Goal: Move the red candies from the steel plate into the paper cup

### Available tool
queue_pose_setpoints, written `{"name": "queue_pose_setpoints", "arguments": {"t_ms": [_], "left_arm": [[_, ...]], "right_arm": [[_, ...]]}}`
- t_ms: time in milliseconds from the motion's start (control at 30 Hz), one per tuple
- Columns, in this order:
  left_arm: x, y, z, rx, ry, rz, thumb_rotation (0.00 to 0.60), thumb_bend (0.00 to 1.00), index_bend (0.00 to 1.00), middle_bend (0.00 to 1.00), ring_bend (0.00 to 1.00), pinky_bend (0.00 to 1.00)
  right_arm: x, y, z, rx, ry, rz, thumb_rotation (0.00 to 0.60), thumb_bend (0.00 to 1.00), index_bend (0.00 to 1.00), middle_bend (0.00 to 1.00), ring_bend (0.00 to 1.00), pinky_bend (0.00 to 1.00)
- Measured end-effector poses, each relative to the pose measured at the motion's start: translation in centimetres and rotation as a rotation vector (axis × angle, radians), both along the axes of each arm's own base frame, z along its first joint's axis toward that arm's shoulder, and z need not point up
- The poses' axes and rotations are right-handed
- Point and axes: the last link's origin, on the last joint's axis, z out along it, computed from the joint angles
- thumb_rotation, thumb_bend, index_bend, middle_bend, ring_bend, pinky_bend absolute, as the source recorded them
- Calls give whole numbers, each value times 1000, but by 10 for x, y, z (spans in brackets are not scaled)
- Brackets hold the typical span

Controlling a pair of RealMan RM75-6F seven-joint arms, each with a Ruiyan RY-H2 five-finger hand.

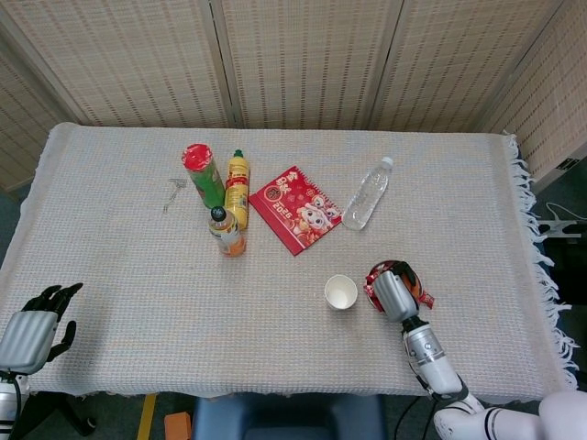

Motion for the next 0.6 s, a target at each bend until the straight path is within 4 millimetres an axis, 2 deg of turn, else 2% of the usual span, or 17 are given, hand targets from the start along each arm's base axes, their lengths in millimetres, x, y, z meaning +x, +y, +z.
{"name": "queue_pose_setpoints", "arguments": {"t_ms": [200, 433, 600], "left_arm": [[0, 1, -1, -3, 4, 3, 600, 549, 118, 200, 131, 289], [-1, 1, 0, -1, 2, 5, 600, 552, 117, 200, 136, 291], [-1, 1, 0, -2, 1, 4, 600, 553, 118, 200, 141, 296]], "right_arm": [[20, 1, 5, 14, -131, -4, 600, 488, 1000, 982, 728, 905], [58, 6, 12, 59, -339, -10, 600, 488, 1000, 982, 728, 920], [77, 5, 15, 82, -419, -11, 600, 487, 1000, 982, 728, 920]]}}
